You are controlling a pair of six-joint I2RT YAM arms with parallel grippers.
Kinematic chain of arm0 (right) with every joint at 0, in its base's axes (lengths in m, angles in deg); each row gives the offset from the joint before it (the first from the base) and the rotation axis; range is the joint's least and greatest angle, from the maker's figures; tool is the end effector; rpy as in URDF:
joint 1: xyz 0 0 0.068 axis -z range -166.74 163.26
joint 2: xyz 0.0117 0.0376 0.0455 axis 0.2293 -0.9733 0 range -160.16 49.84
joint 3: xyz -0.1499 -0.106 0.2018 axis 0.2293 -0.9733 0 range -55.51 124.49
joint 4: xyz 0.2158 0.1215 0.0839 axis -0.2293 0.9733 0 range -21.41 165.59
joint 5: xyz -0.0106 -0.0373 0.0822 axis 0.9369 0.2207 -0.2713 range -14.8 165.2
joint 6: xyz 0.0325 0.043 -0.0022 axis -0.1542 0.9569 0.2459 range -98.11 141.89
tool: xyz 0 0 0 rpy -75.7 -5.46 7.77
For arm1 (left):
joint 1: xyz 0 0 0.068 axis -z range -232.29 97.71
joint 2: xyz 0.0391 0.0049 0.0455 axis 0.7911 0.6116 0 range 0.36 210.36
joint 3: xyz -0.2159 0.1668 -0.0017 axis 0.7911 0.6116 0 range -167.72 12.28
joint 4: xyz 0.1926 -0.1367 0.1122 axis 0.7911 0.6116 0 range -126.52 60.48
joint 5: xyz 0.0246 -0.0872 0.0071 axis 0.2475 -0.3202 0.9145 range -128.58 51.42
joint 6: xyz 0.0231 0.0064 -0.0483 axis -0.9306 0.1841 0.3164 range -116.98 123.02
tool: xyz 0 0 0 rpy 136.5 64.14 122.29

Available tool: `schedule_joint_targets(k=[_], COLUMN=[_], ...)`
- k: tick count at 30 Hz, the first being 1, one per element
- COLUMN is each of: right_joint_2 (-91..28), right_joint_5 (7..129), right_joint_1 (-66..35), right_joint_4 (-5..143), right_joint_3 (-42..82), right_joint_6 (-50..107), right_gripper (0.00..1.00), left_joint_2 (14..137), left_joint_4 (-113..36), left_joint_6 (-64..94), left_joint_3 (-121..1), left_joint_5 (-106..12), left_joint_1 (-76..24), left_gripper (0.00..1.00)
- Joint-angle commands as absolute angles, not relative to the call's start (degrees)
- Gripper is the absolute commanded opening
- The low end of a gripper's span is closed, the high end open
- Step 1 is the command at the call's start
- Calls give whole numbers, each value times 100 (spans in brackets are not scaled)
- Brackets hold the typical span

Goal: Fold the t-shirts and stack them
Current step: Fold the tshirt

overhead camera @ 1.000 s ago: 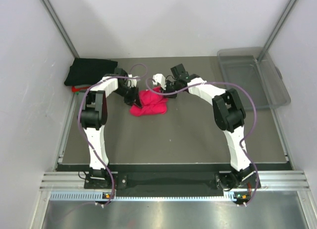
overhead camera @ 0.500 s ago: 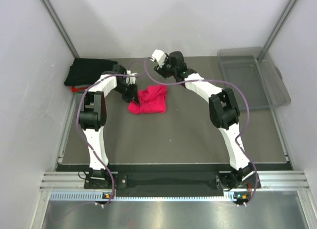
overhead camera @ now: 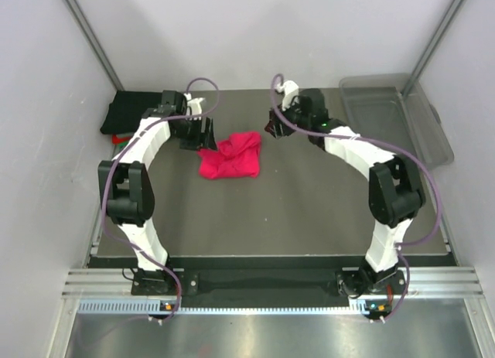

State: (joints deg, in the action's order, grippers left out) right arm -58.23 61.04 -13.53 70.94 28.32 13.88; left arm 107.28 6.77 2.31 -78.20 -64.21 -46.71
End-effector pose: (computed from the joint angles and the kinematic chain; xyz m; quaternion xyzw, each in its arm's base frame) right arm 0.3951 0.2092 0.2699 -0.3142 0.7863 0.1885 0.4975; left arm 0.3989 -0.0544 0.2627 0.1095 0.9367 -0.2247 0.2453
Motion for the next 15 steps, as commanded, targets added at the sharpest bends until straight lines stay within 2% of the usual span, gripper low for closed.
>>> schedule_joint_targets(k=[1,2,4,5,15], right_joint_2=[-5782,-6035,-6300,-6466,-7311], right_joint_5=[3947,3133,2339,2265,1877], right_joint_1=[-873,-802,-696,-678,-766], right_joint_4=[7072,6435,5432,4687,3513], right_joint_3=[2220,2036,1377,1210,1059], right_joint_6=[4096,4618,6134,6413,7934], right_gripper=[59,58,58,58,60], left_joint_2=[10540,10539,10627,10653,11479], left_joint_4=[594,620,646,664,637], left_joint_6=[600,723,829,934,1251], left_joint_3=[-7177,-7087,-6851,-6797,-6612], left_joint_5=[-6371,-6415,-6521,-6573,-7320], left_joint_1=[-4728,-4754,-4807,-4886,-5475], left_gripper=[76,75,73,73,73])
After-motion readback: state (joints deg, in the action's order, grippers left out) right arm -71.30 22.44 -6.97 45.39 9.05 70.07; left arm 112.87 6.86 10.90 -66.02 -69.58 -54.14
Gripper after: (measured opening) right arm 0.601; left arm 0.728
